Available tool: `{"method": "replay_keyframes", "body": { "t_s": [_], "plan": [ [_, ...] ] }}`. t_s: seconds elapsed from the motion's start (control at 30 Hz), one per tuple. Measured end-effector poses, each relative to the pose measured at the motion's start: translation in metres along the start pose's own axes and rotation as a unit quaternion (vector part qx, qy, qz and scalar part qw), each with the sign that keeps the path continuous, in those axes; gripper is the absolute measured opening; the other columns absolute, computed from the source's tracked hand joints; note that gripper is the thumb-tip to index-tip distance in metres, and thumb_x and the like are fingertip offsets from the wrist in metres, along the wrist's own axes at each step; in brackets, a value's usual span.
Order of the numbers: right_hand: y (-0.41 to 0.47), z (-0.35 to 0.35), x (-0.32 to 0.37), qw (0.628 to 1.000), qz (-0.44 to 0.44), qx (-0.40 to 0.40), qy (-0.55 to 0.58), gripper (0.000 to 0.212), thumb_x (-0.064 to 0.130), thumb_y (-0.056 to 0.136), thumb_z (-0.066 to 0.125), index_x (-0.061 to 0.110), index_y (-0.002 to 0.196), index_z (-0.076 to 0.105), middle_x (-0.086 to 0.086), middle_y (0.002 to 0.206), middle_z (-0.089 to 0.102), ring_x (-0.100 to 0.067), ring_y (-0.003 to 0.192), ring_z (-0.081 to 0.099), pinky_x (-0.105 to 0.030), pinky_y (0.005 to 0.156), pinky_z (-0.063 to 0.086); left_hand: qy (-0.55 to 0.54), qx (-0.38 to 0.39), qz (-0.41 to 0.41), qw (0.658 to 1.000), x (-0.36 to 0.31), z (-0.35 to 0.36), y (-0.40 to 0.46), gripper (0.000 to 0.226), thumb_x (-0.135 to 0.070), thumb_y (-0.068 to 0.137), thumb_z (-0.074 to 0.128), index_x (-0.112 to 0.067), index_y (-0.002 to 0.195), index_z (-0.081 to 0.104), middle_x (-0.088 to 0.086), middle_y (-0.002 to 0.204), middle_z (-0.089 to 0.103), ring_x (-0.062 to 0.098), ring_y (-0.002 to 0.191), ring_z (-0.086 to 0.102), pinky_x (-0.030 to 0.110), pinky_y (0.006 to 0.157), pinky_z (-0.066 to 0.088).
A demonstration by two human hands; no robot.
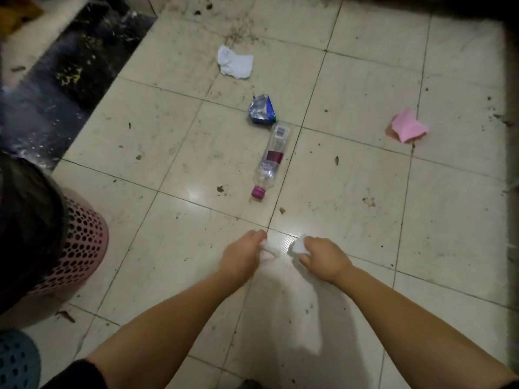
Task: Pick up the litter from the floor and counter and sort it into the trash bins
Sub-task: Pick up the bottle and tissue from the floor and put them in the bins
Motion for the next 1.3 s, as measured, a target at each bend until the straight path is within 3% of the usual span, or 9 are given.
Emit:
{"method": "replay_keyframes", "body": {
  "t_s": [0.1,0.17,0.27,0.47,0.77,1.0,1.1,1.2,1.3],
  "plan": [
    [0.014,-0.045,0.000,0.995,0.039,-0.070,0.055,0.015,0.021,0.089,0.052,0.008,0.084,0.044,-0.026,0.096,0.065,-0.037,0.087,0.061,-0.029,0.062,0.034,-0.060,-0.067,-0.135,0.987,0.006,-0.048,0.037,0.030,-0.030,0.096,0.038,-0.013,0.117,0.050,0.011,0.100,0.065,0.031,0.097,0.063,0.035,0.081,0.046],
    [0.021,-0.070,0.002,0.989,0.057,-0.107,0.083,0.018,0.020,0.090,0.051,0.002,0.091,0.050,-0.025,0.090,0.062,-0.035,0.079,0.057,-0.029,0.062,0.035,-0.076,-0.061,-0.177,0.979,0.007,-0.057,0.061,0.057,-0.049,0.093,0.040,-0.010,0.134,0.042,0.015,0.119,0.064,0.032,0.106,0.062,0.038,0.087,0.046],
    [0.027,-0.084,0.004,0.985,0.070,-0.132,0.091,0.021,0.020,0.090,0.050,0.000,0.096,0.052,-0.015,0.080,0.052,-0.027,0.072,0.047,-0.029,0.062,0.035,-0.083,-0.026,-0.222,0.971,0.011,-0.048,0.091,0.074,-0.062,0.087,0.045,-0.004,0.134,0.039,0.015,0.123,0.060,0.030,0.110,0.060,0.038,0.086,0.047],
    [0.025,-0.070,-0.016,0.986,0.077,-0.129,0.069,0.016,0.018,0.090,0.050,0.007,0.083,0.040,-0.013,0.077,0.050,-0.027,0.070,0.046,-0.029,0.051,0.030,-0.169,-0.039,-0.232,0.957,0.021,-0.017,0.116,0.034,-0.036,0.088,0.054,-0.007,0.105,0.059,0.012,0.101,0.067,0.027,0.092,0.064,0.038,0.084,0.053],
    [0.010,-0.105,-0.014,0.988,0.077,-0.126,0.041,0.016,0.018,0.090,0.048,0.007,0.081,0.039,-0.012,0.077,0.051,-0.027,0.068,0.047,-0.027,0.048,0.027,-0.234,-0.087,-0.211,0.945,0.021,-0.056,0.092,0.026,-0.029,0.092,0.049,-0.012,0.073,0.052,0.002,0.068,0.051,0.016,0.063,0.049,0.025,0.054,0.037],
    [0.011,-0.177,0.100,0.988,-0.003,-0.152,0.015,0.018,0.021,0.091,0.049,0.005,0.098,0.052,-0.022,0.100,0.064,-0.029,0.078,0.052,-0.030,0.066,0.040,-0.222,-0.185,-0.206,0.935,0.036,-0.179,0.002,0.026,-0.032,0.092,0.048,-0.015,0.073,0.052,0.001,0.071,0.053,0.016,0.065,0.049,0.024,0.052,0.034],
    [0.013,-0.193,0.179,0.985,-0.081,-0.153,0.003,0.022,0.020,0.090,0.050,0.001,0.101,0.054,-0.024,0.103,0.065,-0.036,0.091,0.059,-0.033,0.073,0.045,-0.240,-0.264,-0.231,0.905,0.061,-0.239,-0.055,0.027,-0.033,0.091,0.051,-0.010,0.087,0.063,0.005,0.083,0.062,0.026,0.081,0.058,0.031,0.069,0.043],
    [0.001,-0.193,0.265,0.974,-0.177,-0.143,-0.011,0.024,0.019,0.090,0.051,0.001,0.106,0.054,-0.027,0.108,0.065,-0.038,0.100,0.060,-0.031,0.074,0.042,-0.216,-0.345,-0.263,0.875,0.089,-0.289,-0.125,0.024,-0.032,0.091,0.051,-0.014,0.076,0.058,0.003,0.081,0.059,0.027,0.084,0.059,0.027,0.069,0.036],
    [-0.026,-0.181,0.345,0.954,-0.269,-0.132,-0.015,0.026,0.019,0.089,0.052,0.002,0.108,0.055,-0.024,0.115,0.064,-0.038,0.103,0.060,-0.034,0.080,0.047,-0.201,-0.409,-0.320,0.830,0.127,-0.316,-0.212,0.026,-0.035,0.092,0.050,-0.012,0.090,0.062,0.008,0.093,0.065,0.027,0.089,0.059,0.027,0.073,0.037]
  ]
}}
Point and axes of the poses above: each hand's wrist, its own y-axis towards the middle knuckle, its own z-axis out of the palm, x = y × z, the point moved 6 cm from there along y, towards the middle knuckle
